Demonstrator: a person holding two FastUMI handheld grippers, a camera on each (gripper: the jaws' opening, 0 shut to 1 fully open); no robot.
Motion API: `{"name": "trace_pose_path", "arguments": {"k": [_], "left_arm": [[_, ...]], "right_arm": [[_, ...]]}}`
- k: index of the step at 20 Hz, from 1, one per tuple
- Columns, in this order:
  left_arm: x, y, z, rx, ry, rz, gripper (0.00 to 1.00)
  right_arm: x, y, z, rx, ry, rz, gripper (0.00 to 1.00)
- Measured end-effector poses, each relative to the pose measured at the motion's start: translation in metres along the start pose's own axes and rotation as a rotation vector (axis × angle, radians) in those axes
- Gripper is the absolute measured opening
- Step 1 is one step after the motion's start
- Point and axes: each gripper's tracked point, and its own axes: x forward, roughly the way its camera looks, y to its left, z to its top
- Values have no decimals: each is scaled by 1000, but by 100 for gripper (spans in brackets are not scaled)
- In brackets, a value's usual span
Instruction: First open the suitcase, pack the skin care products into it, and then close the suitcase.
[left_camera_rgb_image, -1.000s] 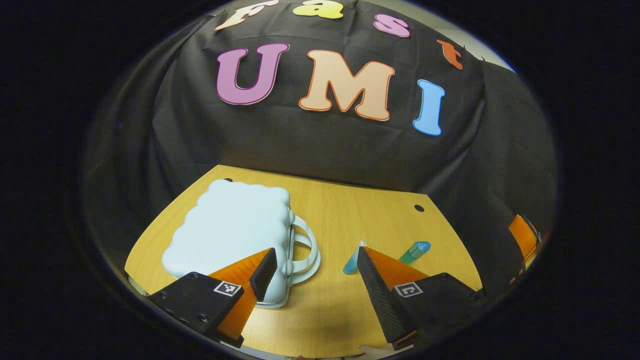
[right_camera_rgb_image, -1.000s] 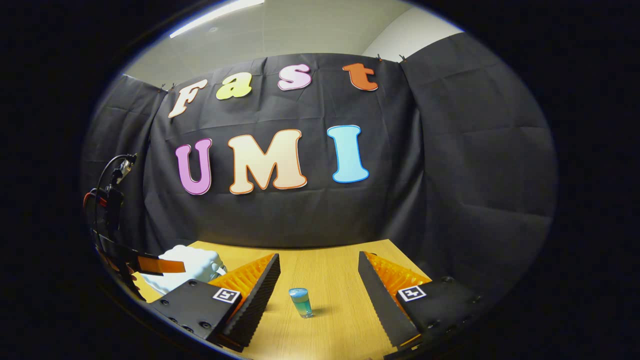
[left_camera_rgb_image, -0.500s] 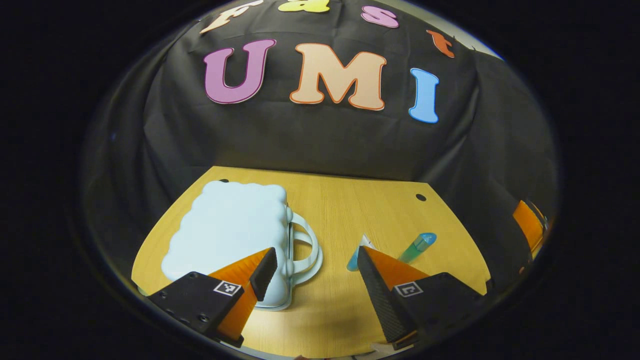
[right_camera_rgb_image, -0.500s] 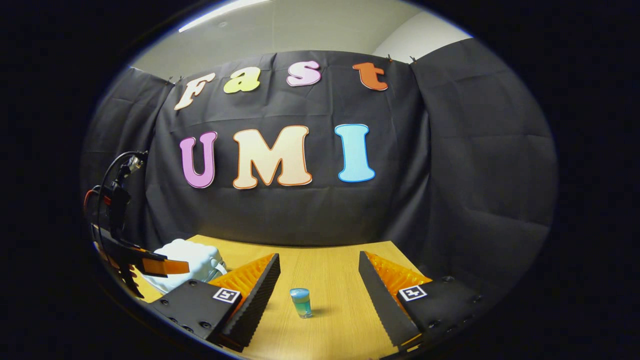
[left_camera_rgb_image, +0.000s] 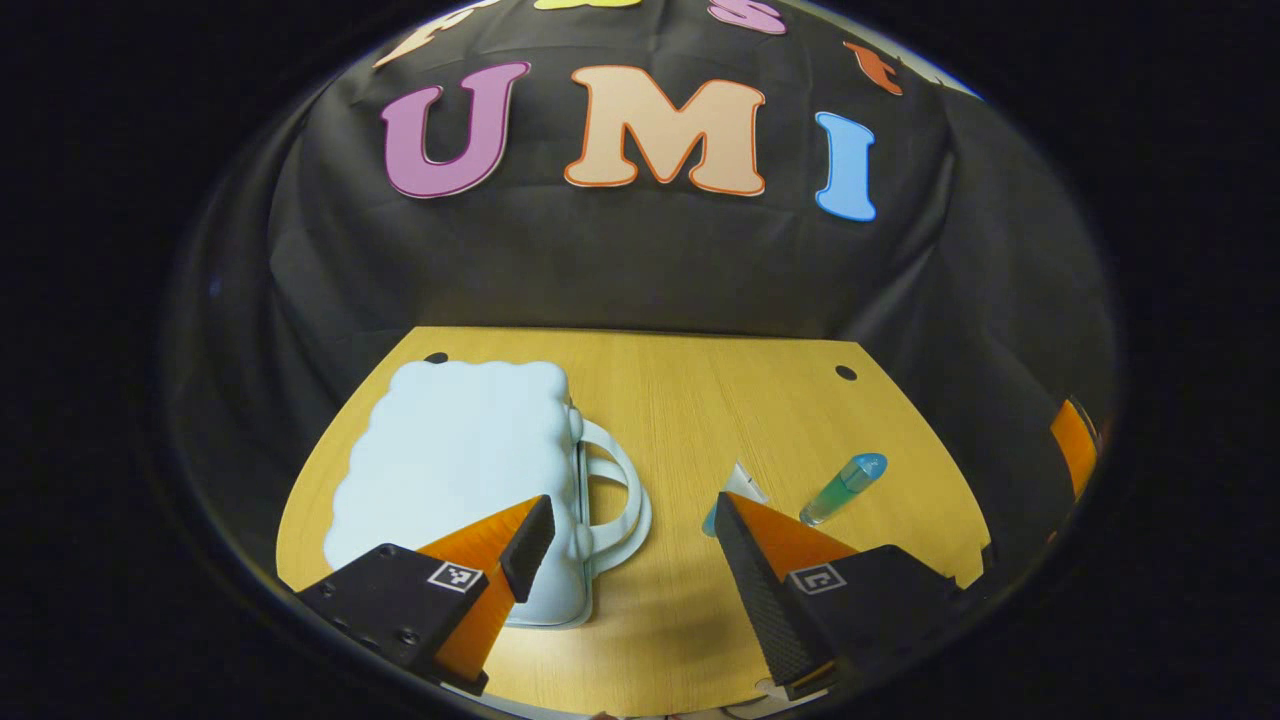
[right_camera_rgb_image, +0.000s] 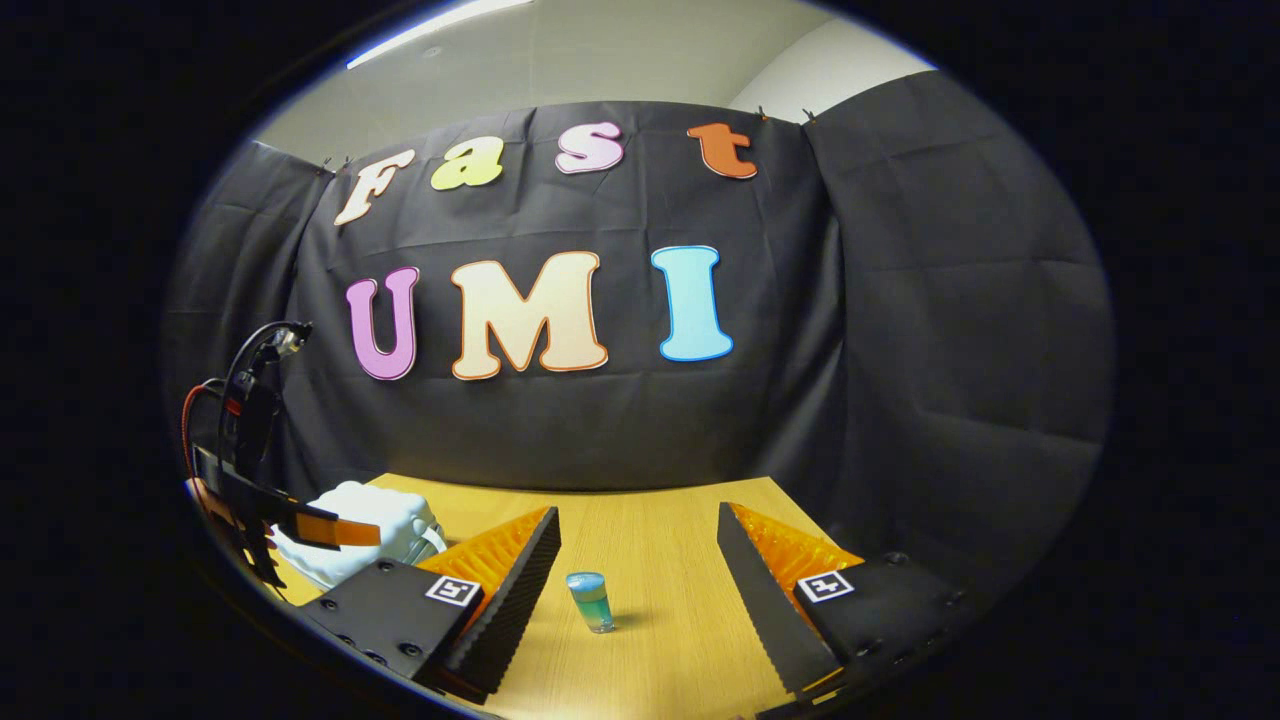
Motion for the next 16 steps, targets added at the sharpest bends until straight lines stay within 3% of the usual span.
{"name": "trace_pose_path", "arguments": {"k": [2, 10, 16], "left_arm": [[11, 1, -1, 21, 42, -4, 92], [58, 19, -17, 42, 277, 24, 94], [91, 1, -37, -3, 481, -44, 88]], "right_arm": [[-1, 0, -2, -5, 1, 5, 99], [-7, 0, -14, -5, 38, 29, 99], [-12, -3, -28, -2, 81, 41, 99]]}}
